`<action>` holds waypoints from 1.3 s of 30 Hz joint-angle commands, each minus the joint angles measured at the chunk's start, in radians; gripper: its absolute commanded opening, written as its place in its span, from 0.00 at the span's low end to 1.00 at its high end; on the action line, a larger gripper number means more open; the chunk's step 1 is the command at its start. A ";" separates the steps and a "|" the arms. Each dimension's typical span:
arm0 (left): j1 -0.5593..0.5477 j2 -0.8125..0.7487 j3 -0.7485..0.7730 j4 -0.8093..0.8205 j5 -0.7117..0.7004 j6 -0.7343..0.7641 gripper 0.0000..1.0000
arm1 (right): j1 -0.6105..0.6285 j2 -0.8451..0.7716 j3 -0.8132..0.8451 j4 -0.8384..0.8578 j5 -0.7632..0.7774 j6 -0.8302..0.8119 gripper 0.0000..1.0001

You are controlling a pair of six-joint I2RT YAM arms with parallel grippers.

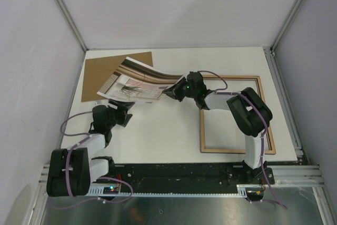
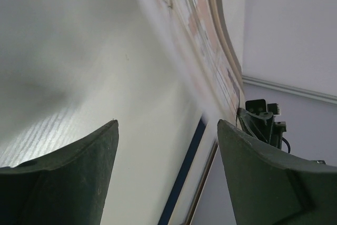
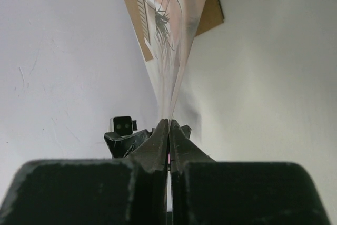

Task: Put the photo into the frame
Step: Move the photo to the backboard.

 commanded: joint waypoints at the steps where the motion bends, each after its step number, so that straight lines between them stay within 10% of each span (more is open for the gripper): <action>1: 0.013 -0.058 -0.033 0.041 0.037 -0.021 0.79 | -0.004 -0.044 -0.009 0.011 -0.015 -0.017 0.00; 11: 0.014 -0.135 -0.071 -0.017 0.013 -0.036 0.82 | -0.008 -0.042 -0.019 0.033 -0.015 -0.001 0.00; 27: 0.016 0.255 0.023 0.298 -0.009 -0.088 0.84 | -0.014 -0.122 -0.120 0.041 -0.023 -0.009 0.00; 39: 0.016 0.382 0.047 0.406 0.001 -0.111 0.54 | -0.024 -0.172 -0.212 0.068 -0.030 -0.018 0.00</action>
